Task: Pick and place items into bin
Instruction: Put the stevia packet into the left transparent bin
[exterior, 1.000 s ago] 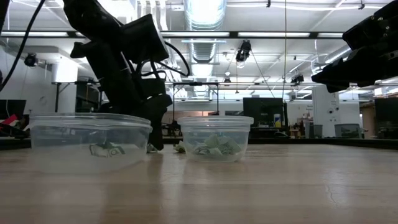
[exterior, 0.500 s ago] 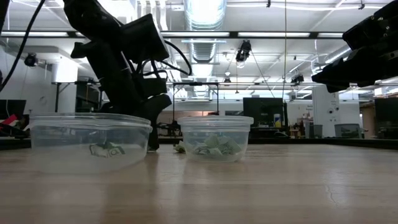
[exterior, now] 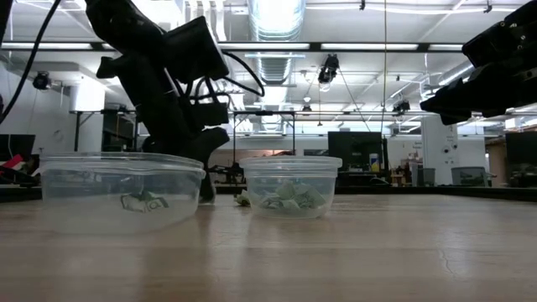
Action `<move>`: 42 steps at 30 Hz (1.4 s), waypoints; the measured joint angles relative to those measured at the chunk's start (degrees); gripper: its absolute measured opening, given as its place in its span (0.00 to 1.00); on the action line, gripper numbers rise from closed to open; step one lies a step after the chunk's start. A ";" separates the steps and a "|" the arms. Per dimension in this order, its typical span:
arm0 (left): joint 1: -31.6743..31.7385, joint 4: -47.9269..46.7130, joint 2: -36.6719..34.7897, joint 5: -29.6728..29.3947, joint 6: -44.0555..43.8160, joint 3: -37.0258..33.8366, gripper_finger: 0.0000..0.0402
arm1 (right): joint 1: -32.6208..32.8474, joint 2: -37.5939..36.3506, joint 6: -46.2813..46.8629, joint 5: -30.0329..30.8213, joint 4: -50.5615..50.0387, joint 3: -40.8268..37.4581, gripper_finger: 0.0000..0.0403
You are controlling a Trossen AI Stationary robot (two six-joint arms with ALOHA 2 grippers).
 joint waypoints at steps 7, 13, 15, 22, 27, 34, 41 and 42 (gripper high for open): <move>-0.01 0.23 -1.49 -0.01 3.63 1.55 0.00 | 0.00 -0.01 0.09 0.00 0.00 0.00 0.17; -0.20 -0.13 -6.30 -0.02 6.79 1.24 0.00 | 0.00 0.01 0.00 0.00 0.00 0.00 0.18; -0.47 0.21 -8.09 -0.06 8.11 1.24 0.00 | 0.02 -0.01 0.08 0.00 0.00 0.00 0.18; -3.35 4.55 -13.12 0.19 16.88 1.11 0.00 | 0.00 -0.01 0.00 0.00 0.00 0.00 0.21; -4.79 8.88 -14.26 3.52 20.61 1.06 0.00 | 0.00 -0.01 0.00 0.00 0.00 0.00 0.21; -5.60 10.73 -14.88 8.53 22.91 1.06 0.00 | 0.00 -0.02 0.07 0.00 0.02 0.00 0.17; -6.59 10.64 -14.97 16.54 23.19 1.06 0.00 | 0.00 -0.01 0.06 0.00 0.00 0.00 0.18; -6.86 10.64 -14.97 16.96 23.11 1.06 0.00 | 0.00 -0.01 0.09 0.00 0.00 0.00 0.18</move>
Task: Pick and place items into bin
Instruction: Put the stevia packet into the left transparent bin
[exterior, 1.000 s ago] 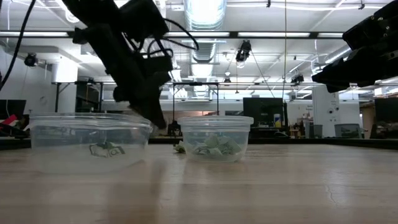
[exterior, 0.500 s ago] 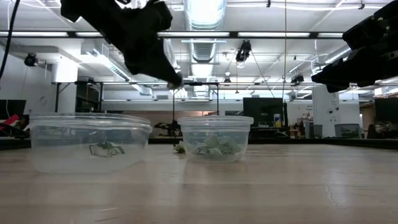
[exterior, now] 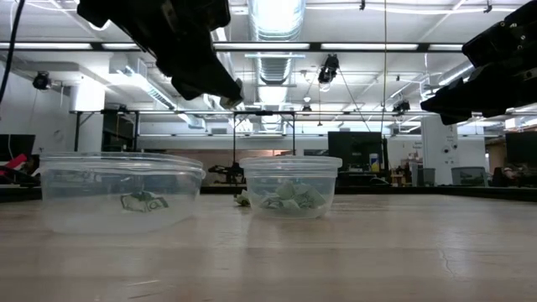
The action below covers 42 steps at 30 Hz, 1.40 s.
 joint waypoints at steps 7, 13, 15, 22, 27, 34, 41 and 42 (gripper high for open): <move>-1.16 0.15 -0.02 5.60 -0.09 -0.02 0.00 | 0.00 0.00 -0.09 0.00 0.00 0.00 0.21; -2.55 0.00 -0.90 10.42 -0.05 0.00 0.00 | 0.02 0.00 0.00 0.00 0.00 0.00 0.22; -3.06 0.04 -1.80 12.09 -0.06 0.02 0.00 | 0.00 0.00 -0.08 0.00 0.00 0.00 0.21; -4.33 -7.88 -7.91 15.00 -0.72 0.09 0.00 | 0.02 0.02 0.01 0.01 0.00 0.00 0.18; -4.58 -14.02 -10.90 13.28 -4.41 0.09 0.00 | 0.00 0.02 -0.05 0.02 0.00 0.00 0.17; -6.93 -14.55 -9.76 13.22 -5.08 0.09 0.00 | 0.02 0.00 0.00 0.02 0.00 0.00 0.19; -9.77 -14.18 -5.56 7.92 -5.41 0.56 0.00 | 0.00 0.00 -0.07 0.02 0.00 0.00 0.21; -10.09 -14.22 -4.80 7.19 -5.85 0.85 0.00 | 0.01 0.00 -0.04 0.01 0.00 0.00 0.21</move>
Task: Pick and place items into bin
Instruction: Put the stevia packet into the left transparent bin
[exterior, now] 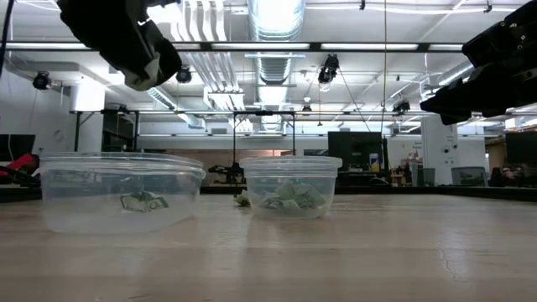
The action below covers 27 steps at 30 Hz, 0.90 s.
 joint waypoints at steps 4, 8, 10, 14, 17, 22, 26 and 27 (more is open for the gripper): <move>-0.77 0.02 3.34 -0.59 -0.65 2.02 0.00 | 0.00 0.02 -0.03 0.00 0.00 0.00 0.22; -0.93 -1.89 6.93 -1.31 -0.65 4.49 0.00 | 0.01 0.02 -0.04 -0.01 0.00 0.00 0.20; -0.95 -3.99 8.39 -1.54 -0.68 5.92 0.00 | -0.01 0.02 0.06 -0.01 0.00 0.00 0.19; -0.93 -6.06 10.11 -1.58 -1.02 6.99 0.00 | 0.01 0.02 0.04 -0.01 0.00 0.00 0.18; -0.31 -6.00 10.30 -1.51 -2.25 7.04 0.00 | 0.01 0.02 -0.05 -0.01 0.00 0.00 0.17; 0.07 -5.99 9.65 -1.22 -3.71 6.87 0.00 | 0.01 0.02 -0.01 -0.01 0.00 0.00 0.18; 0.24 -5.89 9.43 -0.60 -3.69 7.02 0.00 | 0.01 0.02 -0.02 -0.01 0.00 0.00 0.20; 0.32 -5.89 9.41 -0.68 -3.69 7.02 0.00 | 0.01 0.02 0.04 -0.01 0.00 0.00 0.20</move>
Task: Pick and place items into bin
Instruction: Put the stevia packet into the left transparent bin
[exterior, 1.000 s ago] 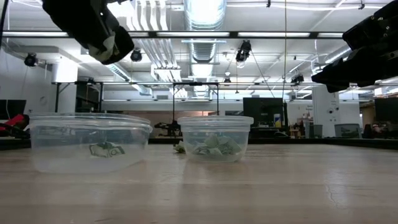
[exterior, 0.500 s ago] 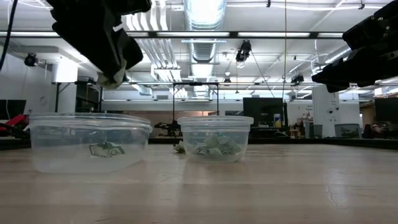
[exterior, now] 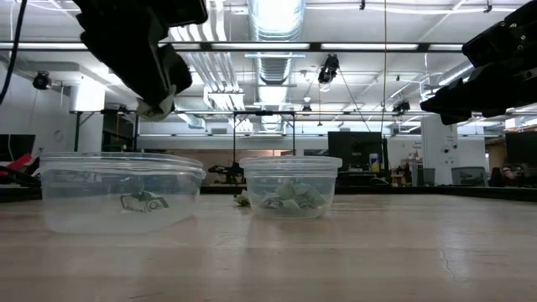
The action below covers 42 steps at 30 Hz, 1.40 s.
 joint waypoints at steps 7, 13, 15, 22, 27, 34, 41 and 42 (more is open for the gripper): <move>0.03 -0.09 -0.02 0.02 -0.02 -0.17 0.03 | 0.00 0.00 -0.09 0.00 0.00 0.00 0.22; 0.09 -0.09 0.00 -0.02 -0.04 -0.19 0.16 | 0.01 0.00 0.02 0.00 0.00 0.00 0.20; 0.09 -0.08 -0.01 -0.04 -0.01 -0.20 0.20 | 0.01 0.00 -0.09 0.00 0.00 0.00 0.19; 0.13 -0.07 -0.01 -2.09 -1.44 -0.22 0.31 | -0.01 0.00 0.00 0.00 0.00 0.00 0.17; 0.95 -0.09 -0.01 -6.49 -0.69 -0.24 0.35 | 0.01 0.00 -0.03 0.00 0.00 0.00 0.18; 5.42 -0.07 0.57 -8.91 2.88 -0.67 0.35 | 0.00 0.00 -0.01 0.02 0.00 0.00 0.21; 12.08 0.54 0.72 -8.96 3.61 -1.14 0.35 | 0.00 0.00 -0.09 0.02 0.00 0.00 0.21; 12.86 1.02 0.72 -8.97 3.61 -1.14 0.35 | -0.01 0.00 -0.07 0.02 0.00 0.00 0.21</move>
